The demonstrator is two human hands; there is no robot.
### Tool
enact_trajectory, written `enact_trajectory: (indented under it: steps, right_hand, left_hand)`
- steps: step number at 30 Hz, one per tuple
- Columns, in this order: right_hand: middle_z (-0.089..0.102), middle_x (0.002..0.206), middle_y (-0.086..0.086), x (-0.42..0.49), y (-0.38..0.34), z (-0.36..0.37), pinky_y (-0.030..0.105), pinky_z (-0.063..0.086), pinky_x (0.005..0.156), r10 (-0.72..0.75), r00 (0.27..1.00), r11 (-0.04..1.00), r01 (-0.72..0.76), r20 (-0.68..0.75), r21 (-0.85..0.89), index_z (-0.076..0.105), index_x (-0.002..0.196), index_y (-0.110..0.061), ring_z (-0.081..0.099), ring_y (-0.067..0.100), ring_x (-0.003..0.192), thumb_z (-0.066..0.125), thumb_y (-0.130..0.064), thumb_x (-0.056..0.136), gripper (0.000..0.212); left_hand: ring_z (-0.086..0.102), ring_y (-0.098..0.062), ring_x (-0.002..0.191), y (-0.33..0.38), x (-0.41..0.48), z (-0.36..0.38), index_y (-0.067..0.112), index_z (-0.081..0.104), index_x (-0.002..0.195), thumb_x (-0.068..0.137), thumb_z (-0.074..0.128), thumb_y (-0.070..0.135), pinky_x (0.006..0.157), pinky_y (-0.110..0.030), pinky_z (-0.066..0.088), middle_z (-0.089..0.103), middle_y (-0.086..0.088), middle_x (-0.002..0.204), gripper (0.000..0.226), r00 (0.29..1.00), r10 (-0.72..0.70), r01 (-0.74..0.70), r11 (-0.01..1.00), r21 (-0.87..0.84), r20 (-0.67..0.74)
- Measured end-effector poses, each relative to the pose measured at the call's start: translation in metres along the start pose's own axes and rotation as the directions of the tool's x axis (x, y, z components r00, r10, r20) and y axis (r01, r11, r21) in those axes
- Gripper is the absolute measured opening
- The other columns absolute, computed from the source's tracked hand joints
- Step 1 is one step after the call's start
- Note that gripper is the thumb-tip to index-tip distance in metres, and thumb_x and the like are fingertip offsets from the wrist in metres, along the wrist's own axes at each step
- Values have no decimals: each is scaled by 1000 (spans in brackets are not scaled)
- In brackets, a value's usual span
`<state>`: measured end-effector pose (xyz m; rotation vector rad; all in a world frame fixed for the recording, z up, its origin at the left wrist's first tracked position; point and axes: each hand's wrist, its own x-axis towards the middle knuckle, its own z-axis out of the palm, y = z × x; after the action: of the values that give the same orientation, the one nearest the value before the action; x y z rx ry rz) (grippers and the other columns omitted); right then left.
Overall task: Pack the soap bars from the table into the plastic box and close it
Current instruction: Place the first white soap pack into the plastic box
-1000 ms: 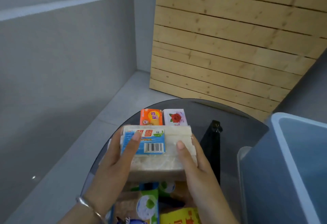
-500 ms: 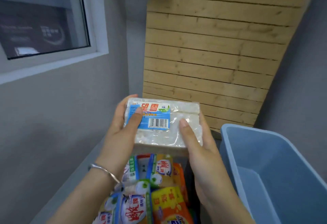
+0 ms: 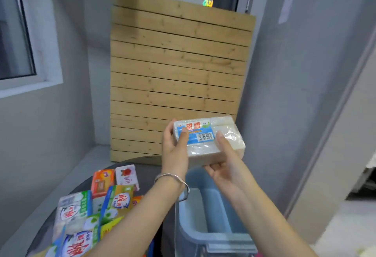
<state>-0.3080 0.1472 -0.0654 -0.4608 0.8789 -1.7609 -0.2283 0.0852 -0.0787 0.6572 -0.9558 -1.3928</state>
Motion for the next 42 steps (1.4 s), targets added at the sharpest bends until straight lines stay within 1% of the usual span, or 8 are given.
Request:
enact_trajectory:
  steps: [7, 11, 16, 20, 25, 28, 36, 42]
  right_hand:
    - [71, 99, 13, 36, 8, -51, 37, 55, 78, 157, 967, 987, -157, -201, 16, 57, 123, -9, 68, 24, 89, 73, -19, 80, 47]
    - [71, 93, 11, 56, 22, -70, 36, 55, 68, 189, 941, 979, -201, -279, -13, 57, 120, -9, 68, 22, 82, 76, -17, 77, 48]
    - [71, 94, 12, 76, 45, -88, 41, 54, 83, 227, 892, 964, -264, -391, -42, 56, 115, -8, 67, 25, 82, 78, -15, 74, 47]
    - [71, 112, 11, 97, 58, -96, 38, 56, 82, 171, 877, 969, -233, -448, -87, 56, 120, -11, 69, 26, 95, 81, -23, 70, 57]
    - [70, 114, 12, 119, 81, -99, 43, 54, 92, 191, 873, 949, -281, -450, -144, 55, 120, -12, 68, 28, 100, 79, -26, 72, 55]
    - [69, 116, 10, 124, 92, -111, 38, 57, 82, 213, 862, 916, -340, -460, -214, 54, 124, -14, 68, 26, 100, 77, -35, 74, 59]
    - [67, 88, 17, 118, 95, -130, 34, 58, 70, 459, 716, 544, -694, -526, -471, 57, 102, -4, 67, 25, 75, 52, -71, 76, 72]
    - [71, 69, 21, 119, 79, -126, 23, 56, 48, 622, 565, 205, -786, -542, -583, 40, 123, 2, 71, 25, 54, 24, -83, 76, 98]
  left_hand:
    - [54, -13, 110, -40, 19, -14, 27, 50, 118, 96, 44, 30, 81, -6, 42, 57, 0, 127, 23, 978, -69, -29, 887, 460, 195]
    - [38, -14, 130, -52, 41, -38, 21, 26, 146, 94, 43, 42, 110, -31, 29, 37, 0, 148, 58, 964, -238, 117, 779, 616, 118]
    - [64, -17, 91, -83, 38, -46, 16, 50, 130, 92, 52, 27, 72, -26, 49, 66, 3, 102, 39, 862, -498, 398, 783, 479, 98]
    - [64, -25, 102, -101, 44, -55, 22, 52, 128, 90, 55, 27, 94, -41, 49, 67, -7, 115, 38, 846, -520, 436, 801, 411, 116]
    - [63, -14, 77, -101, 47, -56, 20, 43, 130, 94, 48, 17, 55, -18, 53, 65, 1, 95, 37, 847, -509, 415, 815, 404, 157]
    - [63, -13, 77, -103, 50, -57, 20, 40, 133, 93, 48, 16, 59, -22, 51, 64, 2, 92, 41, 842, -511, 408, 812, 418, 172]
    - [61, -12, 72, -104, 50, -59, 21, 40, 132, 93, 45, 15, 55, -21, 48, 61, 2, 89, 40, 841, -508, 390, 806, 446, 183]
    - [62, -12, 73, -101, 47, -59, 21, 38, 133, 94, 46, 18, 58, -22, 49, 61, 1, 90, 40, 837, -515, 387, 797, 465, 186]
